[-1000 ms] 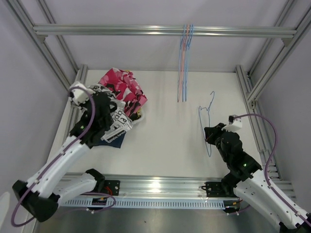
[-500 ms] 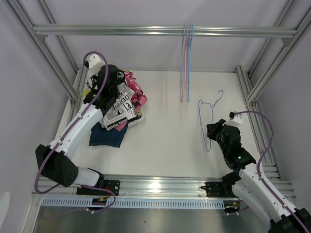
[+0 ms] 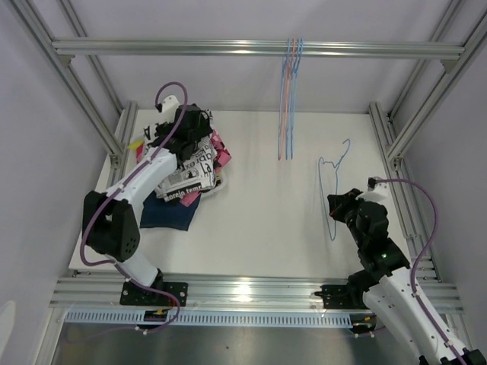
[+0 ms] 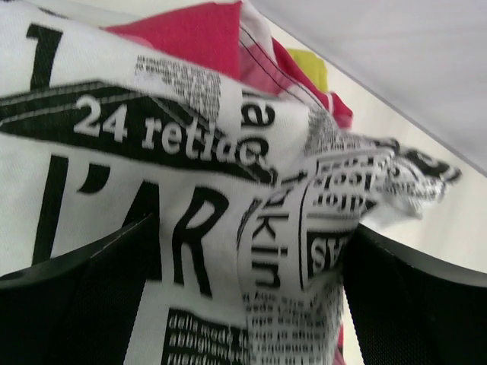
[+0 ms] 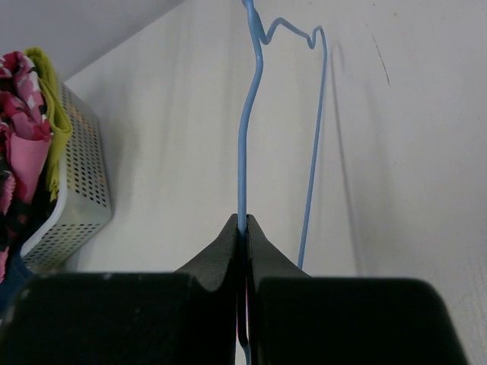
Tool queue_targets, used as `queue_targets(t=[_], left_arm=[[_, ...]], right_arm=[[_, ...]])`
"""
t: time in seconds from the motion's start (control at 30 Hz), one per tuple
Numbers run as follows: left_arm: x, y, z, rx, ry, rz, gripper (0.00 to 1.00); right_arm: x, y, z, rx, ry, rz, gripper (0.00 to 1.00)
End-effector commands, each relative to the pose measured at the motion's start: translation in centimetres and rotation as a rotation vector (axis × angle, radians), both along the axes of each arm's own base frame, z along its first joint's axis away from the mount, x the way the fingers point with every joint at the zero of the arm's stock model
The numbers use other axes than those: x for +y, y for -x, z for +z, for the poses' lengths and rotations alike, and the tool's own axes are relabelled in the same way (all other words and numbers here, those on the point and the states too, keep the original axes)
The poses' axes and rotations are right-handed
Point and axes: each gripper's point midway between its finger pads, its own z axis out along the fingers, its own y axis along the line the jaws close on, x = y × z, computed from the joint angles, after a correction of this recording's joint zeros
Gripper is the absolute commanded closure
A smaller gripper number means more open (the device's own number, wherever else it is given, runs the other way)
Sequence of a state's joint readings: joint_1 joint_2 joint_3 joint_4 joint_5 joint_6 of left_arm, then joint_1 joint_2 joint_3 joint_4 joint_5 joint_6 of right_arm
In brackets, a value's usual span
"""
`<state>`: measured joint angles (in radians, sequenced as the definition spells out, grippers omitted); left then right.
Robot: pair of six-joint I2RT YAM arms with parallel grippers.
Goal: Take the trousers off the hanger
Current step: Place the trousers in the bin, then place the hanger at the clothesline.
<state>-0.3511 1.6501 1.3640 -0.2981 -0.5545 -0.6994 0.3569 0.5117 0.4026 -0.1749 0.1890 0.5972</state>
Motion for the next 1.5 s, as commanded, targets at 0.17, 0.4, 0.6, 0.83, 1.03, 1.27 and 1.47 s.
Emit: queue_targets(t=[0.17,0.4,0.6,0.83,1.03,1.27,1.47], left_arm=[[-2.7,7.3,12.9,-0.154,0.117,-0.191,0.01],[-3.0,13.1,19.3,-0.276,0.055,-0.369,0.01],[-3.3,15.2,18.5,-0.326,-0.028,-0.498,0.00],[-2.6,16.6,14.5,-0.393,0.000,-0.485,0.00],[-2.8,17.5,13.7,-0.375,0.015,-0.505,0.01],[-2.2,17.4,13.5,-0.382,-0.005,-0.474,0.00],[-2.2,17.4,13.5,-0.382,-0.009,-0.475,0.01]], right_arm=[[0.3,0.9,3.9,-0.050,0.040,0.065,1.00],[-0.1,1.8,8.8,-0.106,0.096,0.090,1.00],[0.8,1.9,13.9,-0.180,0.186,0.188,1.00],[0.9,1.0,20.9,-0.300,0.253,0.193,1.00],[2.5,-2.5,23.7,-0.311,0.280,0.203,1.00],[3.9,-6.7,26.3,-0.313,0.319,0.181,1.00],[5.1,-9.2,28.3,-0.323,0.322,0.183,1.00]])
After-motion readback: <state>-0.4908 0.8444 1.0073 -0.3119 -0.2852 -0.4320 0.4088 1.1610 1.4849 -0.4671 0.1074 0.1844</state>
